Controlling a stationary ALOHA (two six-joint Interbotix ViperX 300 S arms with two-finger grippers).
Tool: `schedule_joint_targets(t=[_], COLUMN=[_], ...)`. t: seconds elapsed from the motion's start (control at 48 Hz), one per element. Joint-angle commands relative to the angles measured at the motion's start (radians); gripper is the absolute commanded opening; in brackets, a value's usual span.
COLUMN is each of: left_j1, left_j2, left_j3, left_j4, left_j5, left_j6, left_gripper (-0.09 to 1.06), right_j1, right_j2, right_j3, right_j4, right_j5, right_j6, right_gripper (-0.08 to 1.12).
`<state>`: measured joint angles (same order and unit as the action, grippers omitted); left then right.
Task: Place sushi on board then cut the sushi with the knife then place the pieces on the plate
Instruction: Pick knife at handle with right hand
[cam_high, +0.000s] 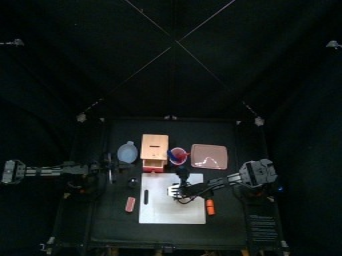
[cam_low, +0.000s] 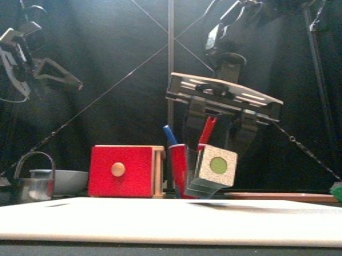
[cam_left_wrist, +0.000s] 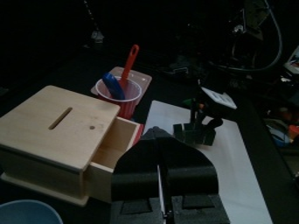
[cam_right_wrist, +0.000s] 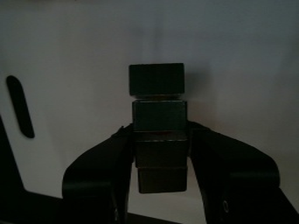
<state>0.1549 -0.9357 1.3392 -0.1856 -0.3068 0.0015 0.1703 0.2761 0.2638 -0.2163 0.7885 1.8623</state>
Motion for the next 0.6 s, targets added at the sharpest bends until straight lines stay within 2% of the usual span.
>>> schedule_joint_targets(t=[0.021, 0.333, 0.458, 0.604], left_j1=[0.002, 0.000, -0.002, 0.000], left_j2=[0.006, 0.006, 0.006, 0.006], left_j3=[-0.009, -0.005, -0.011, -0.014], left_j4=[0.005, 0.003, 0.005, 0.012], left_j5=[-0.009, -0.009, -0.008, -0.009], left_j6=[0.000, -0.002, 0.000, 0.000], left_gripper=[-0.02, -0.02, -0.02, -0.02], right_j1=[0.002, 0.003, 0.003, -0.002], right_j2=[-0.005, -0.008, -0.049, -0.163], right_j3=[-0.034, -0.041, -0.032, 0.021], right_j4=[0.006, -0.006, -0.015, -0.023], right_j5=[-0.006, -0.014, 0.002, 0.054], right_j6=[-0.003, -0.025, -0.109, -0.307], right_gripper=[0.59, 0.94, 0.97, 0.97])
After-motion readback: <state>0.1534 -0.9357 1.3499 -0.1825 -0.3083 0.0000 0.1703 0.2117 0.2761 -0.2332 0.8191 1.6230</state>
